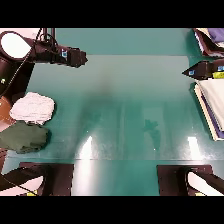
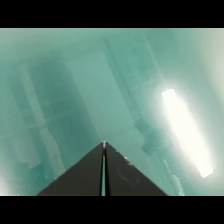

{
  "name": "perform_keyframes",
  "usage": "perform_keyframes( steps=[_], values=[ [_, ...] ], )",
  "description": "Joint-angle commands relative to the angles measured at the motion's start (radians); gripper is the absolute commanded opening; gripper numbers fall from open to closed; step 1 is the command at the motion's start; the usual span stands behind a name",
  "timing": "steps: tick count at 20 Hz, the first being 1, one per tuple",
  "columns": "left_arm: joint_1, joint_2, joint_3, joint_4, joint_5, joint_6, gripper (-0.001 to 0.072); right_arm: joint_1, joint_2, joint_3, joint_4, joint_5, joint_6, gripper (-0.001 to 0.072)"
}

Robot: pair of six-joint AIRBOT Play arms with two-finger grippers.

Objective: Fold the shirts.

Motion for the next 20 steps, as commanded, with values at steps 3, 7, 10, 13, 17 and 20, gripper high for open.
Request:
perform_keyframes(
  steps=[3, 7, 10, 13, 17, 20],
  values=[
    [0.000, 0.001, 0.000, 0.000, 0.000, 0.000, 0.0021, 0.003, 0.000, 0.001, 0.000, -0.011, 0.000, 0.0017],
    [0.000, 0.001, 0.000, 0.000, 0.000, 0.000, 0.0021, 0.003, 0.000, 0.000, 0.000, -0.010, -0.001, 0.0017],
    [0.000, 0.001, 0.000, 0.000, 0.000, 0.000, 0.0021, 0.003, 0.000, 0.001, 0.000, -0.009, 0.000, 0.0017],
    [0.000, 0.001, 0.000, -0.024, 0.019, -0.006, 0.0022, 0.003, 0.000, 0.001, 0.000, -0.010, 0.000, 0.0017],
    [0.051, 0.023, 0.001, 0.032, -0.095, 0.000, 0.0021, 0.003, 0.000, 0.001, 0.001, -0.009, 0.000, 0.0017],
    [0.164, 0.077, -0.014, 0.300, -0.347, -0.032, 0.0021, 0.003, 0.000, 0.001, 0.001, -0.010, 0.000, 0.0017]
  ],
)
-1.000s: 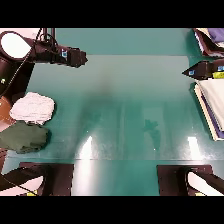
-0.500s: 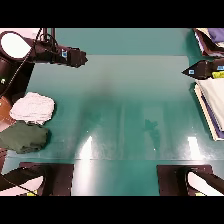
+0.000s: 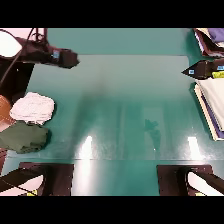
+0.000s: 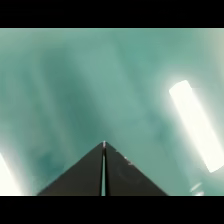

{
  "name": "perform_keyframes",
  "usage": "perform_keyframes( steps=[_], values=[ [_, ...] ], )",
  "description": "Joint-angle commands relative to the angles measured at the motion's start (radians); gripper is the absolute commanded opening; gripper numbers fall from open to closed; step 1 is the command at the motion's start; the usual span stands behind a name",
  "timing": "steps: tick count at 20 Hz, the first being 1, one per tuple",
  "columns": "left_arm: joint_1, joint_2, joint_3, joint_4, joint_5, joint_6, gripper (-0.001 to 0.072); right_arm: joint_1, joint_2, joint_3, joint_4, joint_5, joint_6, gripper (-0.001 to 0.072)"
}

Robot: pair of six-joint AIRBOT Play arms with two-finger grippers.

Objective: Fold the shirts.

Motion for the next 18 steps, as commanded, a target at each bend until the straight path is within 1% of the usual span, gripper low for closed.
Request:
perform_keyframes(
  steps=[1, 2, 4, 5, 6, 7, 8, 10, 11, 12, 14, 15, 16, 18],
  values=[
    [0.119, 0.063, -0.033, 0.269, -0.230, -0.024, 0.0021, 0.001, 0.000, 0.000, 0.000, -0.002, 0.000, 0.0017],
    [0.165, 0.087, -0.066, 0.299, -0.239, -0.024, 0.0021, 0.001, 0.000, 0.001, 0.000, -0.002, 0.000, 0.0017],
    [0.258, 0.116, -0.149, 0.305, -0.250, -0.023, 0.0023, 0.001, 0.000, 0.000, 0.000, -0.006, 0.000, 0.0017],
    [0.299, 0.117, -0.196, 0.314, -0.246, -0.023, 0.0071, 0.001, 0.000, 0.001, 0.000, -0.011, 0.000, 0.0017],
    [0.332, 0.117, -0.245, 0.327, -0.226, -0.024, 0.0334, 0.001, 0.000, 0.001, 0.000, -0.010, 0.000, 0.0017],
    [0.364, 0.115, -0.302, 0.335, -0.185, -0.024, 0.0626, 0.001, 0.000, 0.000, 0.001, -0.009, 0.000, 0.0017],
    [0.391, 0.114, -0.355, 0.338, -0.134, -0.025, 0.0678, 0.001, 0.000, 0.001, 0.001, -0.010, 0.000, 0.0017],
    [0.442, 0.113, -0.468, 0.338, -0.018, -0.035, 0.0678, 0.001, 0.000, 0.000, 0.000, -0.011, 0.000, 0.0017],
    [0.463, 0.107, -0.514, 0.338, 0.029, -0.059, 0.0679, 0.001, 0.000, 0.001, 0.000, -0.009, 0.000, 0.0017],
    [0.481, 0.094, -0.553, 0.339, 0.060, -0.071, 0.0679, 0.001, 0.000, 0.000, 0.001, -0.010, 0.000, 0.0017],
    [0.507, 0.051, -0.594, 0.340, 0.072, -0.072, 0.0678, 0.001, -0.002, 0.000, 0.000, -0.011, 0.000, 0.0017],
    [0.513, 0.027, -0.598, 0.340, 0.063, -0.072, 0.0601, 0.001, -0.003, 0.000, 0.000, -0.011, 0.000, 0.0017],
    [0.513, 0.013, -0.599, 0.341, 0.053, -0.071, 0.0441, 0.001, -0.002, 0.000, 0.000, -0.013, 0.000, 0.0017],
    [0.513, 0.014, -0.595, 0.330, 0.038, -0.071, 0.0147, 0.001, -0.002, 0.000, 0.001, -0.019, 0.000, 0.0017]
  ],
)
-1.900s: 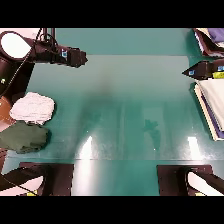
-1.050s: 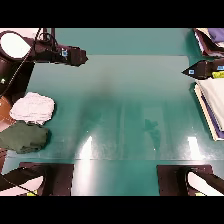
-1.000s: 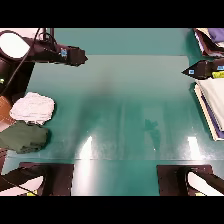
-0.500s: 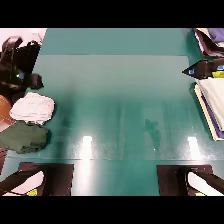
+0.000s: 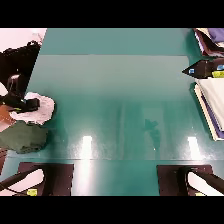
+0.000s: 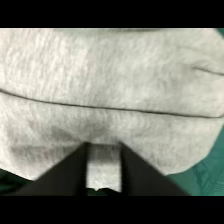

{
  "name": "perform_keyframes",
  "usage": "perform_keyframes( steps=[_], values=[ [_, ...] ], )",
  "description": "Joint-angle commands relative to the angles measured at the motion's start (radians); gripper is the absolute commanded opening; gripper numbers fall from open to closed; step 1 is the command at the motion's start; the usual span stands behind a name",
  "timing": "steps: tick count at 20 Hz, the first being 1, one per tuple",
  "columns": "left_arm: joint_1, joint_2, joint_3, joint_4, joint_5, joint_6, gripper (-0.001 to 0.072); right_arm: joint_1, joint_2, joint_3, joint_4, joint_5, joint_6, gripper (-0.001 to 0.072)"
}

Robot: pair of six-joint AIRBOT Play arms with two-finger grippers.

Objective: Fold the shirts.

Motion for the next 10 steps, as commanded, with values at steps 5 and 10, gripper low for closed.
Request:
perform_keyframes(
  steps=[5, 10],
  values=[
    [0.016, 0.010, 0.127, -0.043, -0.109, -0.006, 0.0019, 0.000, 0.000, 0.001, 0.002, -0.033, 0.000, 0.0017],
    [-0.069, 0.248, 0.432, -0.127, -0.145, -0.006, 0.0017, 0.000, 0.000, 0.044, 0.009, -0.080, 0.000, 0.0017]
  ],
)
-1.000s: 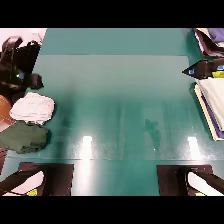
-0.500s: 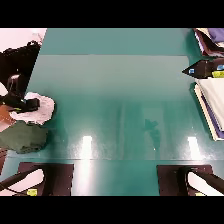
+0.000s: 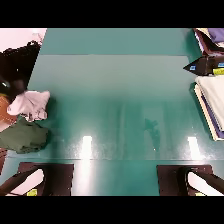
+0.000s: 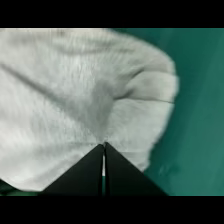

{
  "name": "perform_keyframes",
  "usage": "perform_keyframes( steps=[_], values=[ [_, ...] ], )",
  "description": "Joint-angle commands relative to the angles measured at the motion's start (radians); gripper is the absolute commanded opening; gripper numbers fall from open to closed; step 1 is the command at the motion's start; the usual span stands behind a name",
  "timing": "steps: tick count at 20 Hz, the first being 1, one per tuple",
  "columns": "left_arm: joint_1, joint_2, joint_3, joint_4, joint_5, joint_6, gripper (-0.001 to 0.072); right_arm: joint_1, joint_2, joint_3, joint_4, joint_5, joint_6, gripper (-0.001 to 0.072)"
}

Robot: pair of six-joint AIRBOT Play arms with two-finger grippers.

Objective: Fold the shirts.

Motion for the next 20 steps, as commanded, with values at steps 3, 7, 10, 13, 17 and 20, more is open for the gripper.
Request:
perform_keyframes(
  steps=[3, 7, 10, 13, 17, 20],
  values=[
    [-0.220, 0.175, 0.373, -0.039, -0.110, -0.008, 0.0017, 0.001, 0.000, 0.112, 0.002, -0.084, 0.000, 0.0017],
    [-0.520, 0.172, 0.513, -0.038, -0.099, -0.084, 0.0016, 0.001, 0.000, 0.253, 0.002, -0.140, 0.000, 0.0017],
    [-0.731, 0.080, 0.512, -0.039, -0.108, -0.131, 0.0016, 0.001, 0.000, 0.333, 0.000, -0.146, 0.000, 0.0017],
    [-0.929, -0.097, 0.509, -0.047, -0.099, -0.122, 0.0019, 0.001, 0.000, 0.370, 0.000, -0.135, 0.000, 0.0017],
    [-1.070, -0.334, 0.510, -0.083, -0.087, -0.010, 0.0301, 0.001, 0.000, 0.368, -0.005, -0.061, 0.000, 0.0017],
    [-1.030, -0.377, 0.510, 0.013, -0.069, -0.007, 0.0454, -0.005, 0.000, 0.368, -0.006, -0.024, 0.000, 0.0017]
  ],
)
